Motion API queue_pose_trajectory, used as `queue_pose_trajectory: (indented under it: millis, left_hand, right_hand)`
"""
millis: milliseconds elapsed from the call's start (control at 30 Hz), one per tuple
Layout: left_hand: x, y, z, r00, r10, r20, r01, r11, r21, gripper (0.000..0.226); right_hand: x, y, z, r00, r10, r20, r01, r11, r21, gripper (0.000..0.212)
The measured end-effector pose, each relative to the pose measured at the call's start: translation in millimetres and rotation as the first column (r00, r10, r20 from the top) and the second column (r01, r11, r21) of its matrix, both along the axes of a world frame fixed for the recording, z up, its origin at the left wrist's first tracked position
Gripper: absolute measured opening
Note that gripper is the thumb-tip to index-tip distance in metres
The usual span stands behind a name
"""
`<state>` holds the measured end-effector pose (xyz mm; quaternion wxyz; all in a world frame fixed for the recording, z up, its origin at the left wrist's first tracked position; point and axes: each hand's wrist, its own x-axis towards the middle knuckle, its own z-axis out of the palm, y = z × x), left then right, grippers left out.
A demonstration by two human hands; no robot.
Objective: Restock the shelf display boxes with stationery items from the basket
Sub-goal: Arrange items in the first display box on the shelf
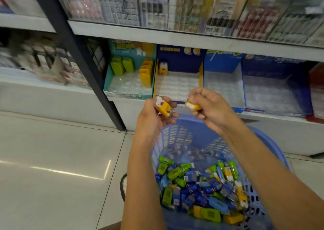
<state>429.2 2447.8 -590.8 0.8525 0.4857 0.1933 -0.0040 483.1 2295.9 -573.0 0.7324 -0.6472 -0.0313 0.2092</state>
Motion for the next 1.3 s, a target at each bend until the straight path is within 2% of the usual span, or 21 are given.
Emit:
queue_pose_trajectory:
  millis: [67, 167, 300, 400, 500, 600, 667, 733, 867, 1000, 1167, 1300]
  left_hand:
    - [-4, 12, 9, 0.997, 0.074, 0.014, -0.073, 0.995, -0.072, 0.04]
    - [-7, 28, 11, 0.983, 0.182, -0.026, -0.183, 0.983, -0.025, 0.046]
    - [-6, 47, 8, 0.955, 0.264, -0.133, -0.264, 0.964, 0.017, 0.054]
    - [-4, 59, 4, 0.946, 0.283, -0.158, -0.283, 0.959, 0.023, 0.048]
    - [-1, 67, 2, 0.941, 0.292, -0.17, -0.293, 0.956, 0.021, 0.046]
    - [4, 69, 2, 0.951, 0.256, -0.173, -0.259, 0.966, 0.008, 0.047]
    - [7, 66, 3, 0.96, 0.225, -0.165, -0.224, 0.974, 0.022, 0.048]
    - [11, 61, 2, 0.964, 0.201, -0.173, -0.195, 0.979, 0.051, 0.047]
    - [17, 54, 2, 0.965, 0.152, -0.214, -0.149, 0.988, 0.032, 0.045]
    - [19, 51, 2, 0.977, 0.114, -0.18, -0.119, 0.993, -0.014, 0.039]
    - [20, 47, -5, 0.992, 0.037, -0.119, -0.026, 0.995, 0.094, 0.045]
    - [14, 42, -10, 1.0, 0.001, -0.011, 0.001, 0.978, 0.21, 0.034]
  right_hand:
    - [14, 27, 6, 0.995, -0.026, 0.101, 0.039, 0.991, -0.129, 0.017]
    - [38, 61, 8, 0.98, 0.045, 0.193, 0.016, 0.952, -0.305, 0.013]
    - [62, 88, 7, 0.965, 0.146, 0.216, -0.052, 0.92, -0.387, 0.013]
    - [76, 94, 9, 0.951, 0.144, 0.273, -0.024, 0.915, -0.402, 0.029]
    - [90, 90, 10, 0.917, 0.097, 0.387, 0.083, 0.901, -0.425, 0.02]
    - [108, 78, 3, 0.809, 0.133, 0.572, 0.261, 0.791, -0.553, 0.019]
    - [120, 71, -3, 0.774, 0.126, 0.62, 0.361, 0.718, -0.596, 0.024]
    - [128, 71, -7, 0.765, 0.14, 0.629, 0.364, 0.712, -0.601, 0.025]
    - [128, 73, -14, 0.736, 0.288, 0.613, 0.238, 0.737, -0.632, 0.022]
    - [128, 74, -17, 0.687, 0.324, 0.651, 0.253, 0.733, -0.632, 0.02]
    - [128, 75, -17, 0.587, 0.477, 0.655, 0.275, 0.643, -0.715, 0.02]
    - [131, 80, -17, 0.545, 0.56, 0.624, 0.31, 0.557, -0.77, 0.018]
